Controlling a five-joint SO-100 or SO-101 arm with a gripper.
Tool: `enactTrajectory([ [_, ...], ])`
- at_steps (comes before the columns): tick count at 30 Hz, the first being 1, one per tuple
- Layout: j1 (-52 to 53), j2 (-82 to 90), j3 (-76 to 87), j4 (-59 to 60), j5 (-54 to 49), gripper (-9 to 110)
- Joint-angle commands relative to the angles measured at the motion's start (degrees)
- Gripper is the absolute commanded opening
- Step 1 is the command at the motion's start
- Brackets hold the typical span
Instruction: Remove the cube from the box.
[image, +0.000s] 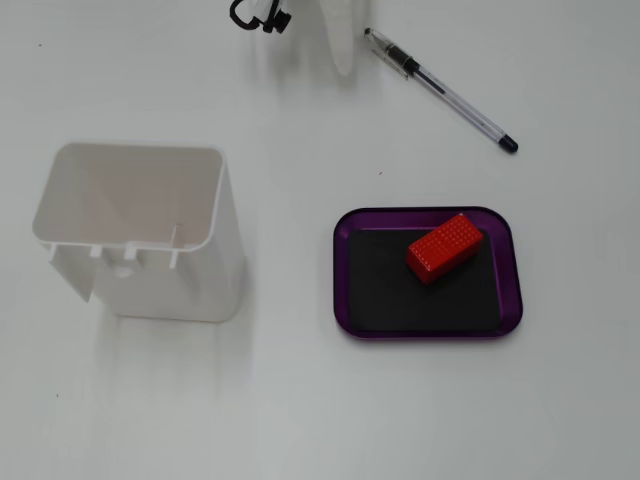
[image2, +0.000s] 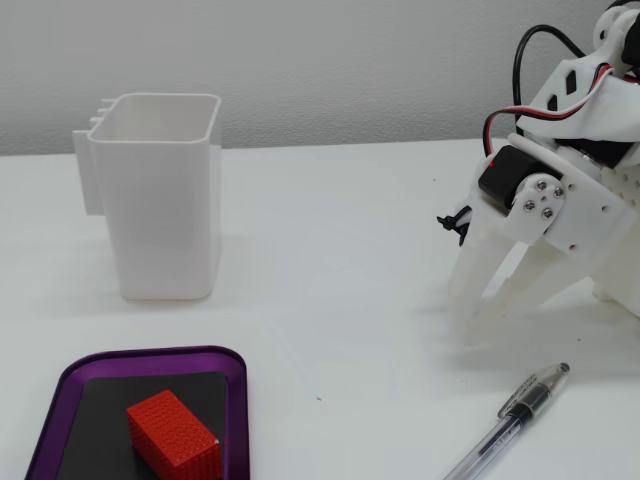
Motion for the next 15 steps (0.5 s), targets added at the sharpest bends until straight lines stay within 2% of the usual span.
enactTrajectory([
  [1, -5.45, 3.16, 0.70, -0.62, -0.53, 0],
  [15, -5.27, 3.08, -0.09, -1.76, -0.70, 0],
])
